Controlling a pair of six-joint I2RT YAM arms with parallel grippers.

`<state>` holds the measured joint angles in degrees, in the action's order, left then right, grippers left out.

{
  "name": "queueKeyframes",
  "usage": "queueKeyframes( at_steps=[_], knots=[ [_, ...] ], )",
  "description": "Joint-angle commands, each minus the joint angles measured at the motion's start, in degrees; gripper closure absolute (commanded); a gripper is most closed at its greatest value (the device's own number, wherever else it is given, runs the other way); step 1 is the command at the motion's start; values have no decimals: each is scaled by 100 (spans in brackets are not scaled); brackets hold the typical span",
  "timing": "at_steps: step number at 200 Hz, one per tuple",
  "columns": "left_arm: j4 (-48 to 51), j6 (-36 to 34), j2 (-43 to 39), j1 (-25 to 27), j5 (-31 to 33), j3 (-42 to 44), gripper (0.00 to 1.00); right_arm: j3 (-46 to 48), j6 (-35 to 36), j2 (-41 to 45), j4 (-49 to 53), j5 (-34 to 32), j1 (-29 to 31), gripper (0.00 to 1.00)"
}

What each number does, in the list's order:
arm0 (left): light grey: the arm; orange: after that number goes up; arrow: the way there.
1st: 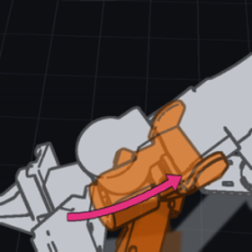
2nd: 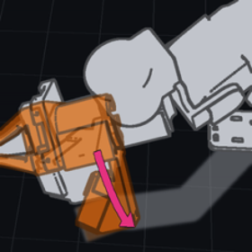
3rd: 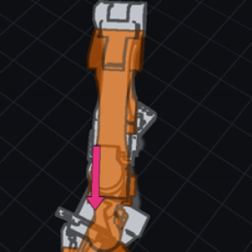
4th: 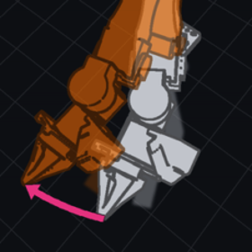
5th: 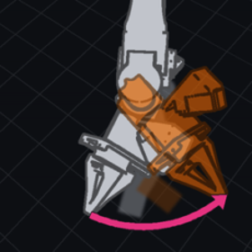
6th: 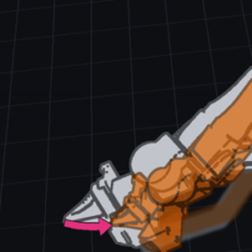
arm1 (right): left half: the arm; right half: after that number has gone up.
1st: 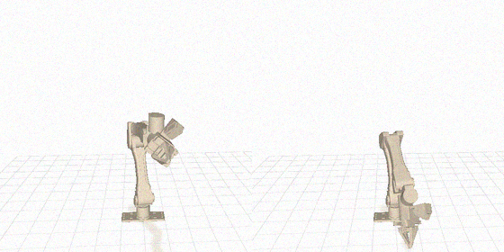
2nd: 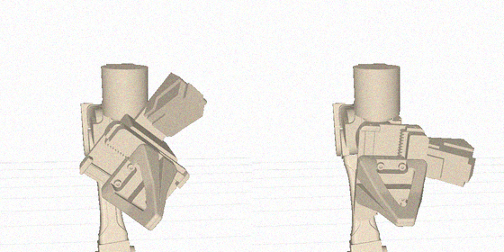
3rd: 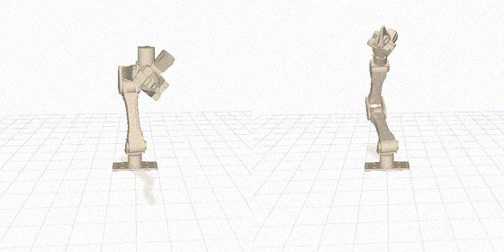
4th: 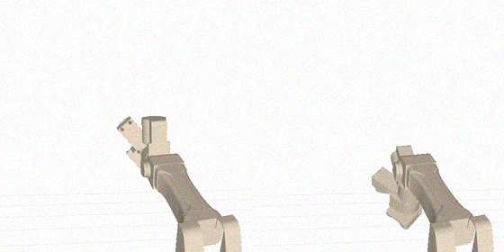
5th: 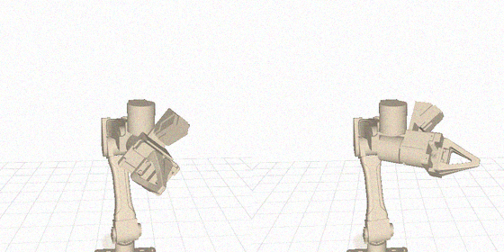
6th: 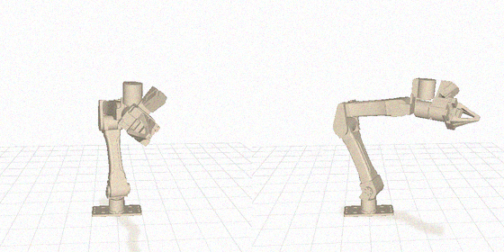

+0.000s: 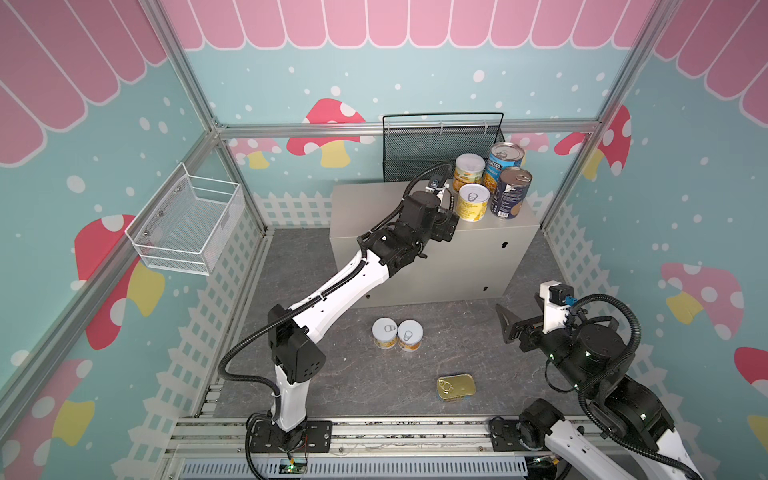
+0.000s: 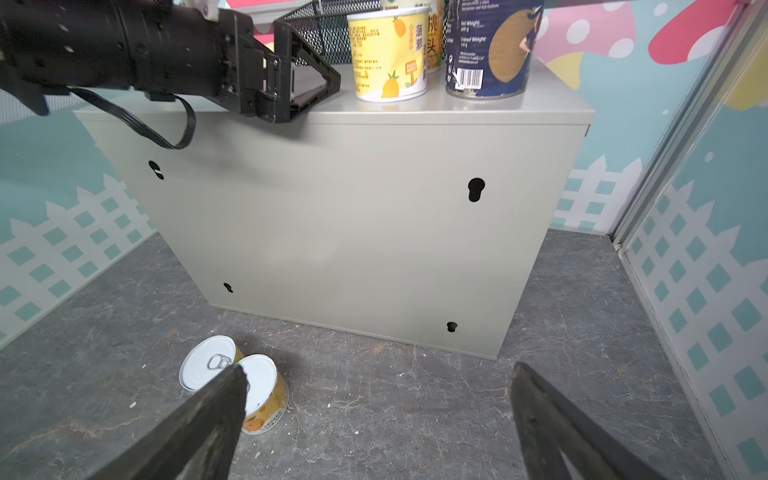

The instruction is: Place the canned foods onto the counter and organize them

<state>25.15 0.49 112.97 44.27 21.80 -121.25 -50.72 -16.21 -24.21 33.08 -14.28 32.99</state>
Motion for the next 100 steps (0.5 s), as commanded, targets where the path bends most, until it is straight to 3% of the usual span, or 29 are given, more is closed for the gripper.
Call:
queueKeyframes(
  at_steps=[1,100],
  knots=[
    [218,91,200,-50,175,-319,1,-185,-14,56,84,-101,-10,1],
    [361,135,470,-103,0,-599,1,-104,-32,251,155,-177,-11,1]
  ],
)
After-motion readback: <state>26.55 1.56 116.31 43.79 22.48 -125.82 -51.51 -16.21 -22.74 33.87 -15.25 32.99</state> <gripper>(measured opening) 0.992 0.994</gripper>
